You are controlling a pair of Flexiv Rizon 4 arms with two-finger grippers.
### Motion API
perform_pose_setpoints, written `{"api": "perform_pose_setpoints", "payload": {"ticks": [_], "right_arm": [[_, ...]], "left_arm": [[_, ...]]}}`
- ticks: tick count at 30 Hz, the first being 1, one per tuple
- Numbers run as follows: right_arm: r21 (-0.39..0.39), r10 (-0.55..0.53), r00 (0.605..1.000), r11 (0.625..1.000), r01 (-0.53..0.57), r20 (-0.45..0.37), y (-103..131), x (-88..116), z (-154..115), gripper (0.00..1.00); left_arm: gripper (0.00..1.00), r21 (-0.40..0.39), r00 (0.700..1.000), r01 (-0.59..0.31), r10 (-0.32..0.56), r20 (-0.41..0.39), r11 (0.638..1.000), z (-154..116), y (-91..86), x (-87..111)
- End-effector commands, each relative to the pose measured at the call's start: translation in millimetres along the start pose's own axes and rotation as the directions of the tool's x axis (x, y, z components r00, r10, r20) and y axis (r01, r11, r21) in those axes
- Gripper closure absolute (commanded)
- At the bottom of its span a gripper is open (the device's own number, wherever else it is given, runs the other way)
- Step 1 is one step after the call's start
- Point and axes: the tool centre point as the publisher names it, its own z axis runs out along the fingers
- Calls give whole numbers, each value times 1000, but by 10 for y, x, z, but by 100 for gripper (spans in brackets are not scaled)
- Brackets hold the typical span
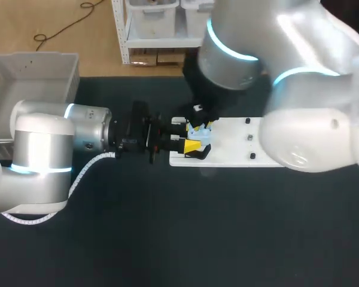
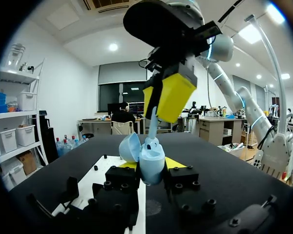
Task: Pick up each earbud case from the left stands, insert the matching earbuds, close the lid, and place the case in the box.
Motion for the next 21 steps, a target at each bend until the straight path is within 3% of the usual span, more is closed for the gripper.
{"api": "perform_pose_setpoints", "payload": {"ticks": [1, 10, 21], "right_arm": [[-15, -18, 993, 1000, 20, 114, -50, -16, -10, 100], [-29, -60, 993, 998, 63, 104, 4, -94, 1, 100], [-39, -64, 998, 997, 65, 25, 54, -64, 15, 100]], "left_arm": [[100, -4, 1000, -1, 1, 0, 1000, 1, -11, 0], [100, -4, 1000, -1, 1, 0, 1000, 1, -11, 0], [100, -4, 1000, -1, 1, 0, 1000, 1, -11, 0]]}}
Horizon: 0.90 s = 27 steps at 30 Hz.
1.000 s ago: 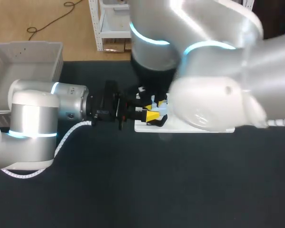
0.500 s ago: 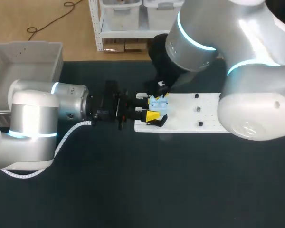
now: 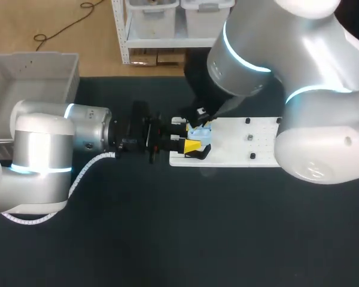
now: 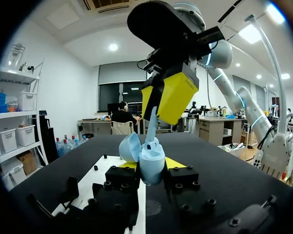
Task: Pick up each earbud case from the left stands, insert the matching earbuds, close the lid, and place the case in the box.
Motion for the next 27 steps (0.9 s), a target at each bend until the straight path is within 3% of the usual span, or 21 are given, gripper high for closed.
{"api": "perform_pose_setpoints", "payload": {"ticks": [1, 27], "right_arm": [[-3, -2, 999, 1000, 2, -35, 1, -40, -9, 100], [8, -12, 993, 1000, 13, -115, -11, -71, 113, 100]], "left_arm": [[100, -4, 1000, -1, 1, 0, 1000, 1, -11, 0], [100, -4, 1000, -1, 1, 0, 1000, 1, -11, 0]]}}
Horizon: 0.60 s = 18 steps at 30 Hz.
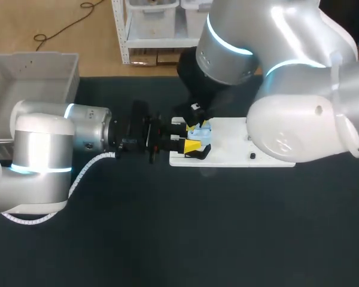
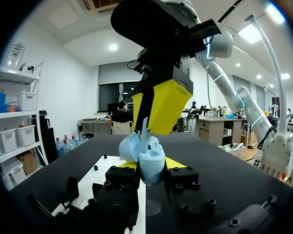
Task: Pick up each earbud case from the left stands, insert the matching earbuds, close the lid, and place the case in the box.
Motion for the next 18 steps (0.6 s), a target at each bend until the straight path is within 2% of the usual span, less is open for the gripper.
{"api": "perform_pose_setpoints", "payload": {"ticks": [1, 18], "right_arm": [[3, 0, 1000, 1000, 0, -13, 3, -30, 6, 100], [22, 4, 998, 1000, -3, -55, 19, 33, -45, 100]], "left_arm": [[100, -4, 1000, -1, 1, 0, 1000, 1, -11, 0], [100, -4, 1000, -1, 1, 0, 1000, 1, -11, 0]]}}
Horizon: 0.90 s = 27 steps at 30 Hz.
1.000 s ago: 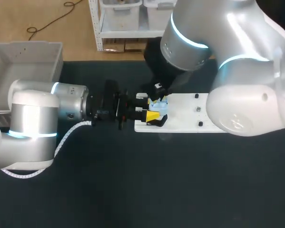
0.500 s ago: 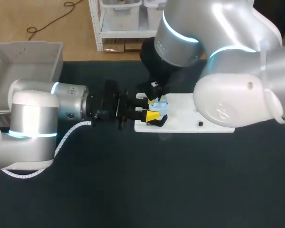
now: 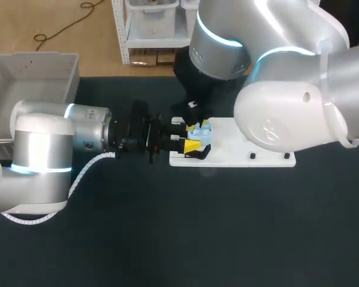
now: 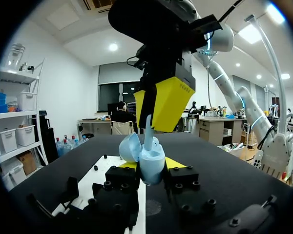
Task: Pick up each earbud case from the left stands, insert the matching earbuds, close the lid, and place the case in the box.
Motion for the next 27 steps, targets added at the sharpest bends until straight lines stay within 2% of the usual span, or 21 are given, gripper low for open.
{"api": "perform_pose_setpoints", "payload": {"ticks": [1, 27], "right_arm": [[0, 1, 1000, 1000, -1, -2, 3, 11, -6, 100], [-21, 2, 1000, 1000, -2, -13, 18, 17, 63, 100]], "left_arm": [[100, -4, 1000, -1, 1, 0, 1000, 1, -11, 0], [100, -4, 1000, -1, 1, 0, 1000, 1, -11, 0]]}}
